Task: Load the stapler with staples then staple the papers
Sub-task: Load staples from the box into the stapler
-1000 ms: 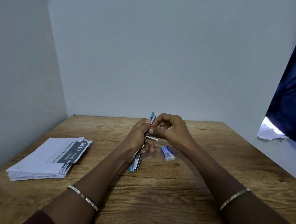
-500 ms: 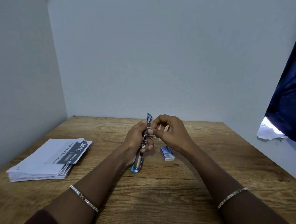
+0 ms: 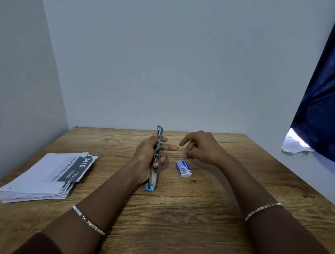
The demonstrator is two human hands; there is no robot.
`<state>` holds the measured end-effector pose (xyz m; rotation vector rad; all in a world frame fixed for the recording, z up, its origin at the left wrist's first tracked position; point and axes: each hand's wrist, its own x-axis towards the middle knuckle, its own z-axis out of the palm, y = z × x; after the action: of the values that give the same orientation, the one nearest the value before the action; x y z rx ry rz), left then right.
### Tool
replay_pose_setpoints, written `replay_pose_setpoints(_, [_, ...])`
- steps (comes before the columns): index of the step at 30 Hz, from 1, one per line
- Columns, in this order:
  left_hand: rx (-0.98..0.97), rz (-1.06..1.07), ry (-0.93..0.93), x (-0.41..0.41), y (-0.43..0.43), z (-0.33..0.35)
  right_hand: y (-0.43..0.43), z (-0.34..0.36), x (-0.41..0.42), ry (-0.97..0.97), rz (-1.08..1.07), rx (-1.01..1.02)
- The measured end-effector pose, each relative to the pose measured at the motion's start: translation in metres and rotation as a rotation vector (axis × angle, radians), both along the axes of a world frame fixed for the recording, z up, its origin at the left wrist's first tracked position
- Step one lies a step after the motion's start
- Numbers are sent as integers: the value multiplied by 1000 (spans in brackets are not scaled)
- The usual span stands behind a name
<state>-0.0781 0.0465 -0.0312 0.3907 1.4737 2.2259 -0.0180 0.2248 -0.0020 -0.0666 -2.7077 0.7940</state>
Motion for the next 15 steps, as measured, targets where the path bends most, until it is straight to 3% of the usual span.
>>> replay_pose_setpoints(3, [-17,-4,18,-3,1,-1,6,-5,-2,-20,-51,99])
replay_pose_setpoints(15, [-63,20,7,0,1,1,22,-10,-5,-200,-121,-118])
